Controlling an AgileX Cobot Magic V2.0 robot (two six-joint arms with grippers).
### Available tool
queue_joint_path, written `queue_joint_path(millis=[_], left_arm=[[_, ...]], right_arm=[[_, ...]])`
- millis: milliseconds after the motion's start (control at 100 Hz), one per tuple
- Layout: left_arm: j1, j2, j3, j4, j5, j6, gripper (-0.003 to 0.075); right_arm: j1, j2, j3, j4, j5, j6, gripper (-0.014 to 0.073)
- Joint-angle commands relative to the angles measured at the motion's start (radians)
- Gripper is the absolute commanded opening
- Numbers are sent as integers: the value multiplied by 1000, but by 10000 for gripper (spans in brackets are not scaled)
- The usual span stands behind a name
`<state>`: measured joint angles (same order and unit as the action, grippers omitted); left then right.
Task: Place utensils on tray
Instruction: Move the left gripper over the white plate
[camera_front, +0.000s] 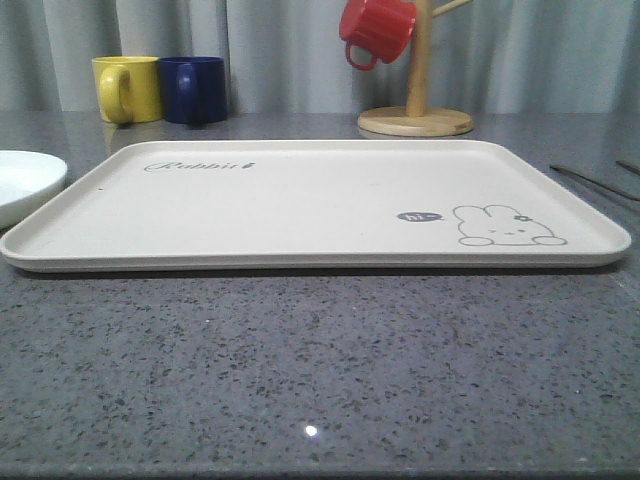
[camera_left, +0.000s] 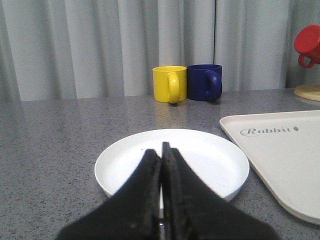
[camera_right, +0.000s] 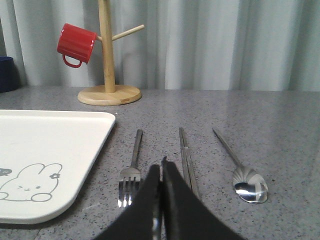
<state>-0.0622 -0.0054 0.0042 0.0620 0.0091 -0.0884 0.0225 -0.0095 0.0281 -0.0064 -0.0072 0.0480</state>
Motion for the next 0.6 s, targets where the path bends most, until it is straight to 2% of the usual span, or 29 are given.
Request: queue_joint_path(millis=[0, 450, 590], left_arm=[[3, -34, 28, -3, -78, -9, -19], [3, -29, -14, -26, -74, -9, -19], [3, 17, -130, -97, 43, -9, -19]], right_arm=[[-8, -18, 0, -3, -85, -8, -69], [-8, -18, 0, -3, -85, -8, -69], [-8, -18, 0, -3, -85, -8, -69]])
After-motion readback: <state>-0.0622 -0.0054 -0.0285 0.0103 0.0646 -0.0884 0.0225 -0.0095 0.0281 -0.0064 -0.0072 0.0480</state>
